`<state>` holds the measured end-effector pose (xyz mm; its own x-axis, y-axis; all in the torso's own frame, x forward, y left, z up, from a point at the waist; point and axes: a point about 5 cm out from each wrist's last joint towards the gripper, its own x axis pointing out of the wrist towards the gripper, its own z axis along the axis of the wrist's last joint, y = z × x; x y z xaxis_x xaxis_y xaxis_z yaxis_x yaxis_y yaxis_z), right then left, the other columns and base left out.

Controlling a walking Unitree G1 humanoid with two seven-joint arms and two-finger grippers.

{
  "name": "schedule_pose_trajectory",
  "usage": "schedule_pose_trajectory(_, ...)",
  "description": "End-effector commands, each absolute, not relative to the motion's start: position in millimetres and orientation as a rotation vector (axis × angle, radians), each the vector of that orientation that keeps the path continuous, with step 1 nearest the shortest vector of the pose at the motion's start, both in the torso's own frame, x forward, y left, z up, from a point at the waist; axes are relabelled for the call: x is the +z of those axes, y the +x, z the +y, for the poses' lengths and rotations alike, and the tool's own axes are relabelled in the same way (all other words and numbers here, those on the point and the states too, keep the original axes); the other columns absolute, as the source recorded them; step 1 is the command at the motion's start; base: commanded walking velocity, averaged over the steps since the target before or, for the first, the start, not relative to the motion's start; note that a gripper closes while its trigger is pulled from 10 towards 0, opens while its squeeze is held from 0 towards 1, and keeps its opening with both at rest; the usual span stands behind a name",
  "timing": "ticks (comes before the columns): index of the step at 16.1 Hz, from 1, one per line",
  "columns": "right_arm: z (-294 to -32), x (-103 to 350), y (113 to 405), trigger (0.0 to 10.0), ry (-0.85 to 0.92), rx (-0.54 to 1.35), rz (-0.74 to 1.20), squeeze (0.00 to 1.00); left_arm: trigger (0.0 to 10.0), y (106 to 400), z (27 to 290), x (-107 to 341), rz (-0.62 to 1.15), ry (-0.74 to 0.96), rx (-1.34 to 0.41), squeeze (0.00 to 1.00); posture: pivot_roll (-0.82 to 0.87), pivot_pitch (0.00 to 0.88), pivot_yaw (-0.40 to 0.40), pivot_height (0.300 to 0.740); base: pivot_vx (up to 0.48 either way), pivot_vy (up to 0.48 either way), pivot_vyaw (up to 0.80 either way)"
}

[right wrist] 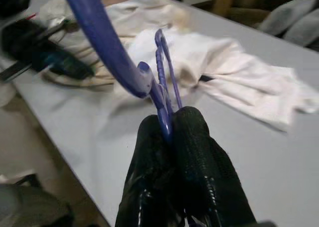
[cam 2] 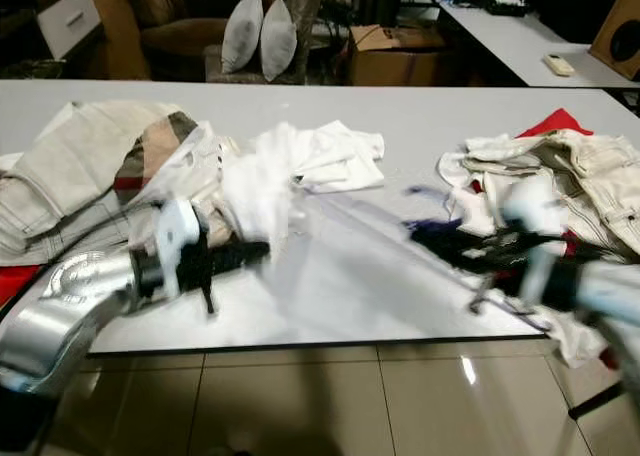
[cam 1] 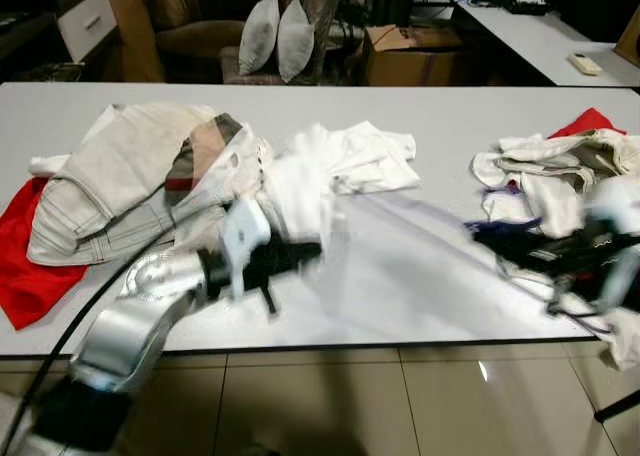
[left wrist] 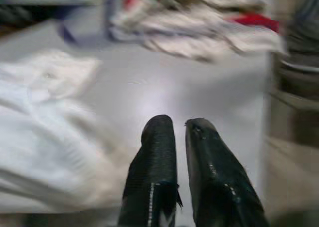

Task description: Hang hanger

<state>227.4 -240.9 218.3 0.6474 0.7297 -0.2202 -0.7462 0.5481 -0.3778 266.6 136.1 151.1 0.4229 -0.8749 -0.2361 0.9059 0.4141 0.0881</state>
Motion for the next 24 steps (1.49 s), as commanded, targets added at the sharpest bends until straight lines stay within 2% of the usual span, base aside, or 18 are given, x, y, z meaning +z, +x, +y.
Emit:
schedule_pose_trajectory(1,-242.1,222.6,225.1,10.0,-0.467,0.86,0.037,0.0,10.0,262.4,136.0,153.8,0.181,0.211,-1.167,1.0,-0.09,0.0,0.032,0.74,0.0,0.0,0.0)
schedule_pose_trajectory(2,-243.4,221.1,226.1,10.0,-0.472,0.832,0.051,0.0,10.0,261.5,139.6,154.5,0.201,0.21,-1.169,1.0,-0.09,0.0,0.032,0.74,0.0,0.0,0.0)
schedule_pose_trajectory(4,-236.5,202.7,230.7,10.0,-0.367,0.731,0.128,0.0,10.0,264.0,169.6,158.6,0.268,0.316,-1.1,1.0,-0.08,0.0,0.024,0.74,0.0,0.0,0.0)
schedule_pose_trajectory(5,-235.3,199.9,230.1,10.0,-0.346,0.732,0.148,0.0,10.0,264.0,172.8,159.4,0.275,0.324,-1.091,1.0,-0.08,0.0,0.024,0.74,0.0,0.0,0.0)
schedule_pose_trajectory(6,-230.7,189.2,232.2,10.0,-0.261,0.683,0.188,0.0,10.0,264.7,187.6,164.9,0.27,0.318,-1.049,1.0,-0.09,0.0,0.015,0.74,0.0,0.0,0.0)
schedule_pose_trajectory(8,-226.1,180.7,238.8,10.0,-0.217,0.591,0.178,0.0,10.0,269.7,197.8,182.2,0.17,0.259,-0.977,1.0,-0.09,0.0,0.011,0.74,0.0,0.0,0.0)
schedule_pose_trajectory(9,-225.9,177.7,251.1,10.0,-0.252,0.411,0.116,0.0,10.0,277.7,196.5,203.7,0.019,0.188,-0.898,1.0,-0.07,0.0,0.011,0.74,0.0,0.0,0.0)
schedule_pose_trajectory(10,-225.6,176.9,258.5,10.0,-0.21,0.334,0.102,0.0,10.0,284.1,191.2,210.9,-0.046,0.14,-0.844,1.0,-0.07,0.0,0.01,0.74,0.0,0.0,0.0)
schedule_pose_trajectory(14,-217.4,187.6,276.9,10.0,-0.1,0.153,0.0,0.0,10.0,315.4,169.5,202.5,-0.094,-0.005,-0.547,1.0,-0.07,0.0,0.013,0.74,0.0,0.0,0.0)
schedule_pose_trajectory(16,-212.6,190.0,281.0,10.0,-0.063,0.044,-0.067,0.0,10.0,322.9,153.9,197.7,-0.113,-0.089,-0.462,1.0,-0.09,0.0,0.008,0.74,0.0,0.0,0.0)
schedule_pose_trajectory(17,-203.7,186.9,282.0,10.0,0.072,0.061,-0.039,0.0,10.0,324.0,146.1,198.8,-0.122,-0.1,-0.446,1.0,-0.09,0.0,0.007,0.74,0.0,0.0,0.0)
schedule_pose_trajectory(18,-195.9,186.3,282.4,10.0,0.118,0.084,-0.062,0.0,10.0,324.0,140.0,197.5,-0.125,-0.123,-0.428,1.0,-0.09,0.0,0.007,0.74,0.0,0.0,0.0)
schedule_pose_trajectory(24,-171.3,167.6,278.1,10.0,0.181,0.091,-0.081,0.0,10.0,317.0,123.8,187.7,-0.123,-0.08,-0.407,1.0,-0.08,0.0,-0.01,0.74,0.0,0.0,0.0)
